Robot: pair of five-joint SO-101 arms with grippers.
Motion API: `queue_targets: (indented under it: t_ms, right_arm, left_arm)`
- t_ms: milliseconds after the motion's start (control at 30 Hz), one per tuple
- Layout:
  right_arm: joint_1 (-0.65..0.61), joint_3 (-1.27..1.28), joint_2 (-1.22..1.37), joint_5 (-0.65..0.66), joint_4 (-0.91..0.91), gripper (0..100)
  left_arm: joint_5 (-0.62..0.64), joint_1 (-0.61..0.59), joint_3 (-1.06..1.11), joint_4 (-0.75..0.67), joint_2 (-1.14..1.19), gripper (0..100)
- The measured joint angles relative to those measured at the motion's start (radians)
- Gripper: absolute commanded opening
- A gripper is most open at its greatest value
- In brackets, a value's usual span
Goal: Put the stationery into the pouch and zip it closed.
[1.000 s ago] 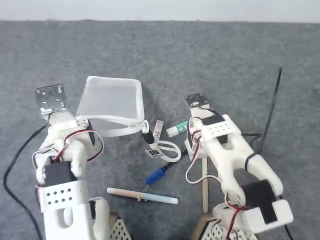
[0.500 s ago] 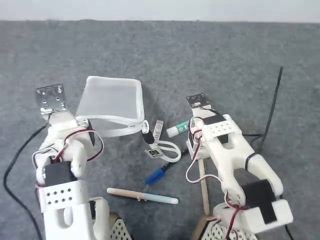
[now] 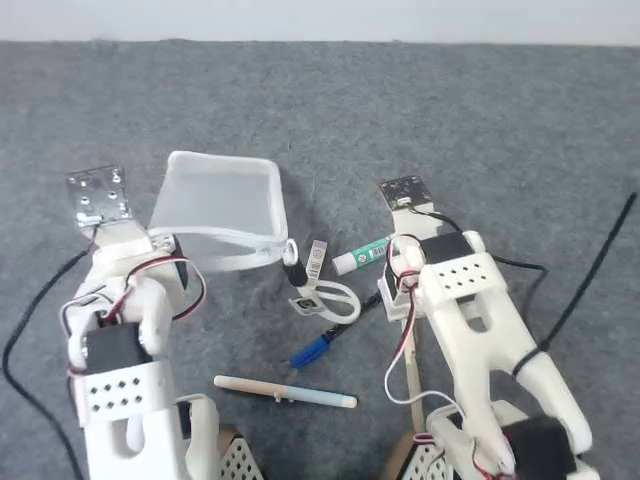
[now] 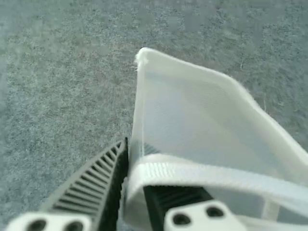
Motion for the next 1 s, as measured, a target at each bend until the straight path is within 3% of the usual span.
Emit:
queue_targets:
  t_ms: [167,267,500,800,1000]
  right_arm:
    - [0.000,0.000,-0.046,-0.017,0.040,0.6]
    - [0.000,0.000,-0.091,-0.095,0.048,0.6]
    - [-0.098,0.002,-0.259,-0.210,0.083,0.6]
    - [-0.135,0.002,-0.523,-0.216,0.091,0.6]
    - [-0.135,0.002,-0.652,-0.216,0.064,0.6]
  left_arm:
    - [0.000,0.028,-0.095,0.091,0.000,1]
    - [0.000,0.061,-0.129,0.126,0.020,1]
    - [-0.014,0.074,-0.272,0.147,0.235,1]
    - [-0.021,0.077,-0.618,0.371,0.589,1]
    - [-0.026,0.083,-0.836,0.535,0.664,1]
